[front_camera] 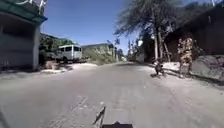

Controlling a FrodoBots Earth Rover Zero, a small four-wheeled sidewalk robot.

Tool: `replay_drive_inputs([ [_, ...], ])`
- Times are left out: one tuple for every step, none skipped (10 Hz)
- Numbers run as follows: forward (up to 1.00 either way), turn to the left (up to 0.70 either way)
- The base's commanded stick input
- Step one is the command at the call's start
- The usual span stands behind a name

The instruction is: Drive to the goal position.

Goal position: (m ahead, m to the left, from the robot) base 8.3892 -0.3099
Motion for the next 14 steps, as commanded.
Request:
replay_drive_inputs([
  [0.70,0.00],
  [0.70,0.00],
  [0.70,0.00],
  [0.70,0.00],
  [0.70,0.00],
  [0.70,0.00],
  [0.70,0.00],
  [0.70,0.00],
  [0.70,0.00],
  [0.70,0.00],
  [0.70,0.00],
  [0.70,0.00],
  [0.70,0.00],
  [0.70,0.00],
])
